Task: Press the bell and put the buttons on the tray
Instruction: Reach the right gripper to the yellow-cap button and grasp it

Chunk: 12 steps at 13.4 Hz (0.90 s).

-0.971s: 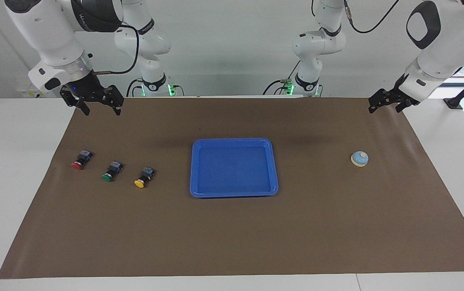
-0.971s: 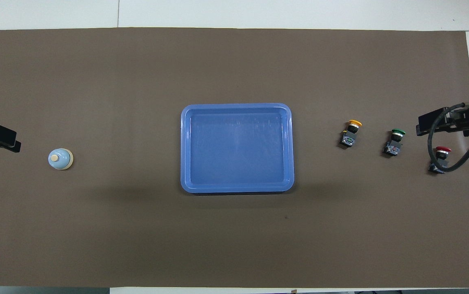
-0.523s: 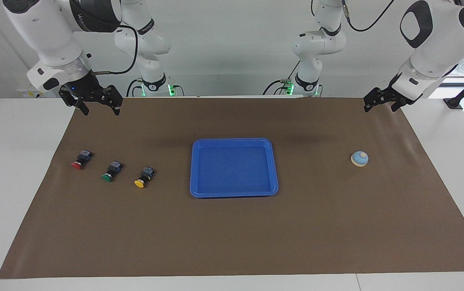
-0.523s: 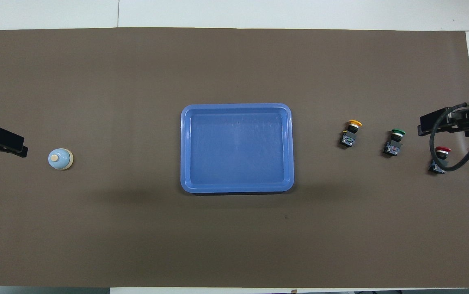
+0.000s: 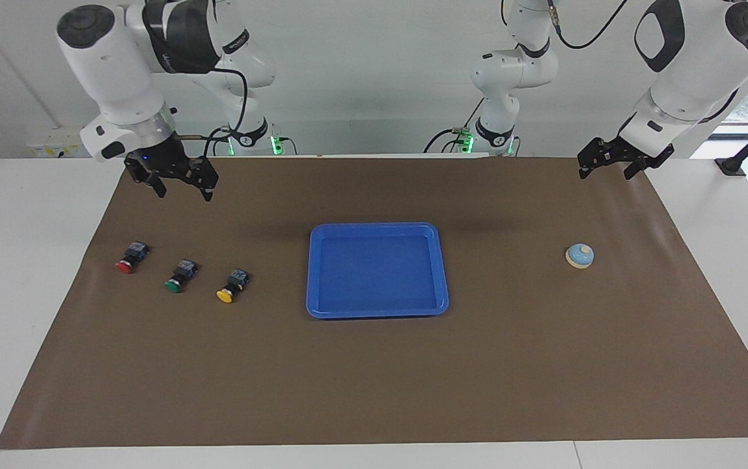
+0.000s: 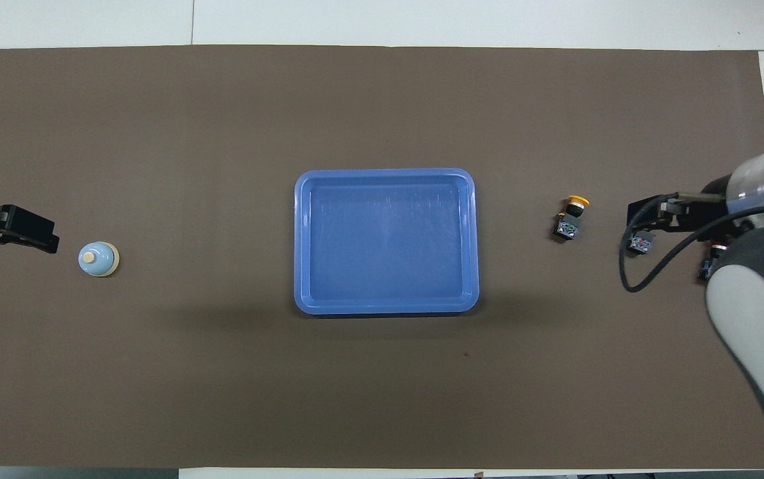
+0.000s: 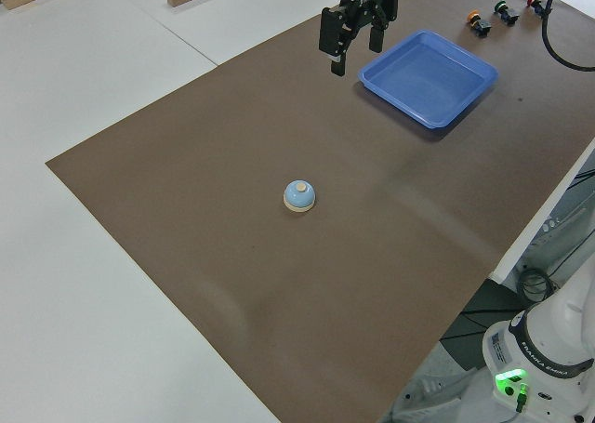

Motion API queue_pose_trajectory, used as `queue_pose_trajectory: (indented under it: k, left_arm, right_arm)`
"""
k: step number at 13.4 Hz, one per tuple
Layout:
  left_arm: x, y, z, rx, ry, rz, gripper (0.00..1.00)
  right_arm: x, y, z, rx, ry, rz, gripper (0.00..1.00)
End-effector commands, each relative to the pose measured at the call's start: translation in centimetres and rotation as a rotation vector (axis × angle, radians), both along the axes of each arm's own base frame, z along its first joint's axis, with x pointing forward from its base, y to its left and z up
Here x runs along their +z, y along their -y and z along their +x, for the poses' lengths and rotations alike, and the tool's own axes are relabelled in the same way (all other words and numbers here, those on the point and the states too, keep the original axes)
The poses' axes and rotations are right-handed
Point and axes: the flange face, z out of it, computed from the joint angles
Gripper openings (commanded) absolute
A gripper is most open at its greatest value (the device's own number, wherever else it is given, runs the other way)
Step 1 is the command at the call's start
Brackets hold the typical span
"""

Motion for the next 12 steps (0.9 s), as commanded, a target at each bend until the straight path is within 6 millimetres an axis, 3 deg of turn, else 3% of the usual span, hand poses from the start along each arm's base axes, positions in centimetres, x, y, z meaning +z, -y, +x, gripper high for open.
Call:
queue_pose_trajectory:
  k: [1,4,8,12]
  left_arm:
    - [0.3,-0.2,-0.2,0.004,-0.003,0.006,1.00]
    - [0.6,-0.7,-0.3,0.014,0.003,0.006,1.00]
    - [0.5,-0.5,-0.3,0.011,0.002,0.006,1.00]
    - [0.6,-0.5,-0.3,0.011,0.003,0.006,1.00]
  right_arm:
    - [-6.7,-1.4,-0.6,-0.075,0.006,0.005,1.00]
    - [-14.8,-1.1,1.3,-0.100,0.062,0.015,1.00]
    - [-19.9,-0.3,3.2,-0.175,0.090,0.030,1.00]
    - [-23.1,-0.3,4.5,-0.156,0.111,0.003,1.00]
